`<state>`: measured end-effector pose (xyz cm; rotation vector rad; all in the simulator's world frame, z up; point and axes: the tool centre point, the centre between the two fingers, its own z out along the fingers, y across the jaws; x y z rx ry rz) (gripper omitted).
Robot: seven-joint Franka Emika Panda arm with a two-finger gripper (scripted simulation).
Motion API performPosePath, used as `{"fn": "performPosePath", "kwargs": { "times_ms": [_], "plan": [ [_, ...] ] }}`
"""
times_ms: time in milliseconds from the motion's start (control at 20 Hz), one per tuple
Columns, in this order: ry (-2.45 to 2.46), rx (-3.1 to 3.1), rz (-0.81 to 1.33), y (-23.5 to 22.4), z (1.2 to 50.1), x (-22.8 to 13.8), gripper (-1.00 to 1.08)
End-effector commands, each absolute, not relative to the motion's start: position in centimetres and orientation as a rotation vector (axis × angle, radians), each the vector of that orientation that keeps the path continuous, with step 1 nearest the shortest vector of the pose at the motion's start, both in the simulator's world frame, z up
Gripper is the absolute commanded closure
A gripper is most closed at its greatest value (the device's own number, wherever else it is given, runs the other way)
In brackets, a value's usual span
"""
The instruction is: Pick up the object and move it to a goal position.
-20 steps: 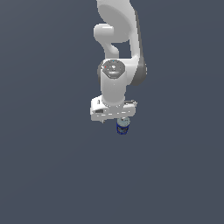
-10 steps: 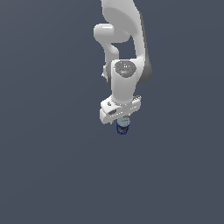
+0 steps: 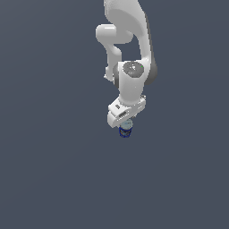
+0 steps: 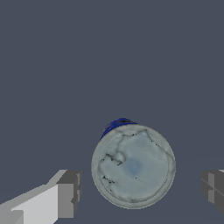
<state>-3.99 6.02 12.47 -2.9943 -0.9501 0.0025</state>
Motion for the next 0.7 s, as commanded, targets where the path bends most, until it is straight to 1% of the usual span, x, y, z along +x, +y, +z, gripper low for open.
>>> {"fn": "performPosePath", "kwargs": {
  "times_ms": [0,300,650],
  "plan": [
    [-0.972,-2.988,0.000,6.2,12.4,-4.1,-0.92],
    [-0.966,-2.989,0.001,6.1,11.9,-4.1,-0.92],
    [-0.971,-2.987,0.000,6.2,8.8,-4.2,-0.92]
  ]
}}
